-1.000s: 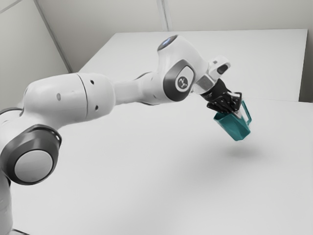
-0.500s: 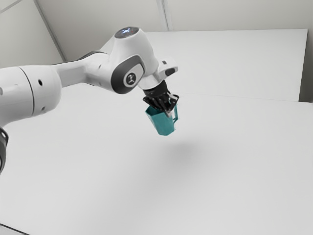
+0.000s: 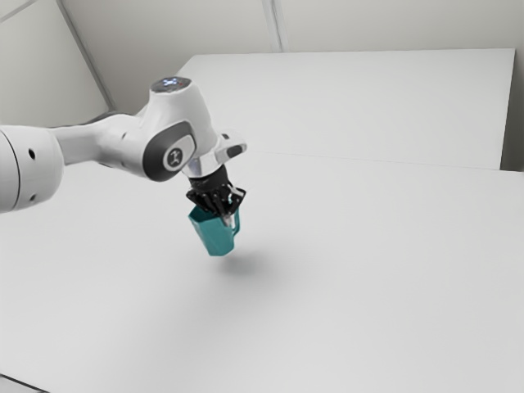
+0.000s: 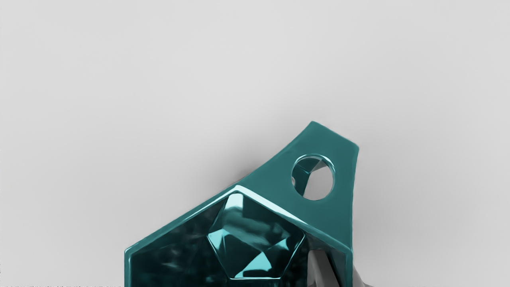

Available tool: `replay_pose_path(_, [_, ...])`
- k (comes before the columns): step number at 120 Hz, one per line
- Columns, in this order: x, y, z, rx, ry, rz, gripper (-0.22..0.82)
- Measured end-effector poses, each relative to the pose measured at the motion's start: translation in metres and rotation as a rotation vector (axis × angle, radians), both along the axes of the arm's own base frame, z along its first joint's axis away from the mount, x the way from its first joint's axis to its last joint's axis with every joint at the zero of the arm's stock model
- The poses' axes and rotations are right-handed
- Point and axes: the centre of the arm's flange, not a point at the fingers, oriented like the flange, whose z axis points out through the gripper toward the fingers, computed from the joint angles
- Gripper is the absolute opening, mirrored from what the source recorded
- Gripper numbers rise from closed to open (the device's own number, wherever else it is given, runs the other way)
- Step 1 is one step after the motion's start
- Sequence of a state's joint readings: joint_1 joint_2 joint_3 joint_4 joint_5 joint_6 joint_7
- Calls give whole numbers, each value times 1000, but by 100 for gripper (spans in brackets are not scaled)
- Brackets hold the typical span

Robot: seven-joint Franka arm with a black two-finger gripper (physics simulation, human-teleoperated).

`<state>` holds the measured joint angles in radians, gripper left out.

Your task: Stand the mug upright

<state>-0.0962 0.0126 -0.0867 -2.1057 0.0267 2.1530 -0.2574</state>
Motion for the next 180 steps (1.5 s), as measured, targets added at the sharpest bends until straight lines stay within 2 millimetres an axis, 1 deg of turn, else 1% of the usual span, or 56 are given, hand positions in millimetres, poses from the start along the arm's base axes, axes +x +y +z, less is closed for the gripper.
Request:
replay_pose_path(22, [-4, 23, -21, 1, 18, 43, -18])
replay_pose_path(37, [-5, 30, -36, -2, 26, 60, -18])
replay_pose_path(47, [-6, 24, -43, -5, 28, 51, -18])
replay_pose_path(67, [-10, -6, -57, -6, 36, 0, -18])
replay_pose_path(73, [-12, -7, -62, -5, 39, -3, -18])
replay_pose_path(82, [-12, -3, -65, -6, 37, 7, -17])
replay_pose_path(88, [-14, 1, -68, -6, 41, 15, -7])
replay_pose_path(102, [-15, 6, -65, -8, 36, 26, 19])
replay_pose_path(111, [-15, 6, -58, -10, 23, 25, 32])
replay_pose_path(116, [-15, 5, -50, -11, 10, 24, 37])
replay_pose_path(132, [-17, 3, -22, -12, -22, 20, 48])
replay_pose_path(146, [-15, 0, 2, -11, -46, 11, 53])
replay_pose_path(156, [-14, -3, 19, -15, -66, 7, 56])
replay_pose_path(164, [-10, -6, 35, -19, -91, 1, 57])
replay_pose_path(171, [-4, -9, 55, -20, -116, -4, 58])
replay_pose_path(180, [5, -9, 88, -9, -144, -14, 59])
